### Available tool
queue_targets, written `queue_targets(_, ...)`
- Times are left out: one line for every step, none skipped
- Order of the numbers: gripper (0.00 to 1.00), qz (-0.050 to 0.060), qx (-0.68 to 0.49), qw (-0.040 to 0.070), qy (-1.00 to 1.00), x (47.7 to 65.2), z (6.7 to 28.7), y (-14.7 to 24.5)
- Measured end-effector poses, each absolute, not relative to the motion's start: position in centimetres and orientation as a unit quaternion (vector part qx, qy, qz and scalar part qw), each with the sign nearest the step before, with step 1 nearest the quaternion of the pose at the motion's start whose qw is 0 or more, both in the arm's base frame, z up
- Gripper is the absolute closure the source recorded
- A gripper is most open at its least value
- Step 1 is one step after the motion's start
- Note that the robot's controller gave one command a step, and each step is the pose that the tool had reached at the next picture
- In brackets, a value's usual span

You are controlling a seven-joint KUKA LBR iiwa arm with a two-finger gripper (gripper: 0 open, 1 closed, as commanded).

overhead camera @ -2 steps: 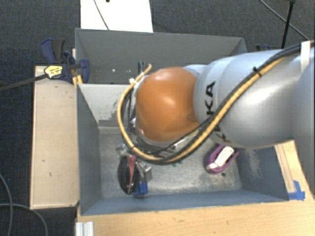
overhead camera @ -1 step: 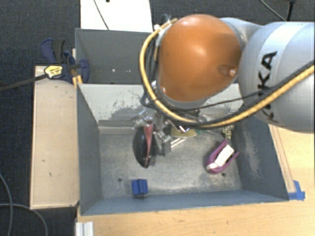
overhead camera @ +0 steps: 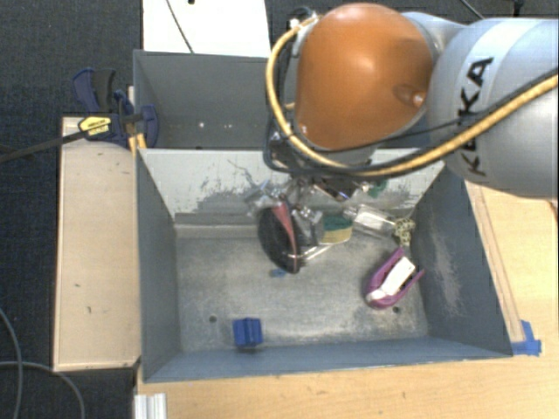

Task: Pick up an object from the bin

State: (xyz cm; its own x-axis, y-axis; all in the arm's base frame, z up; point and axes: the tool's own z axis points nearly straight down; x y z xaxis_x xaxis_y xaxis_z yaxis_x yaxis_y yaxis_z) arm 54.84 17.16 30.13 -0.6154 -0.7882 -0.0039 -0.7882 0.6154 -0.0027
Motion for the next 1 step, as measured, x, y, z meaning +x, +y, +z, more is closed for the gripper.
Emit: queue_targets(1.0,0.0,-0.488,0.001,0.873,54.4,29.48,17.78)
